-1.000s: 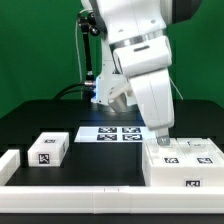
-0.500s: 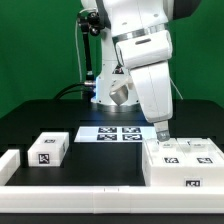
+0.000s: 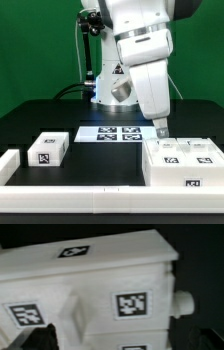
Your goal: Assemble cabinet
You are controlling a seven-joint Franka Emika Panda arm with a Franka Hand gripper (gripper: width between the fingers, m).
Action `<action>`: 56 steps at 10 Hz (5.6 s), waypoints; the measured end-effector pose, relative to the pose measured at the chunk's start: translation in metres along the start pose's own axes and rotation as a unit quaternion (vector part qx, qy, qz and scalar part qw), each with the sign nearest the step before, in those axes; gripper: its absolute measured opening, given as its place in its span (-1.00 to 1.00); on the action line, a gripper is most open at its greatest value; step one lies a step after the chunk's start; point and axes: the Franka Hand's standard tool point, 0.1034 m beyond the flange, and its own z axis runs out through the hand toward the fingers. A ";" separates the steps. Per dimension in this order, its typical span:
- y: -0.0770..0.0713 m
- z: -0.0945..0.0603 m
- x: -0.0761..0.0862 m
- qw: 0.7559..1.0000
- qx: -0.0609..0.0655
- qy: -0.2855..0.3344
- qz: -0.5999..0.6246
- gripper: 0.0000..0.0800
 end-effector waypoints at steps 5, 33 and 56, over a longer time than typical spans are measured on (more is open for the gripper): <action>-0.025 0.013 0.011 0.995 -0.013 0.007 0.099 0.62; -0.052 0.026 0.014 0.714 -0.092 0.078 0.690 0.62; -0.046 0.059 0.005 0.753 -0.107 0.074 0.645 -0.48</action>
Offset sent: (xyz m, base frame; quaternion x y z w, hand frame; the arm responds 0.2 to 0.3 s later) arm 0.0000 0.0000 0.0000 0.0000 0.0000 0.0650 0.9979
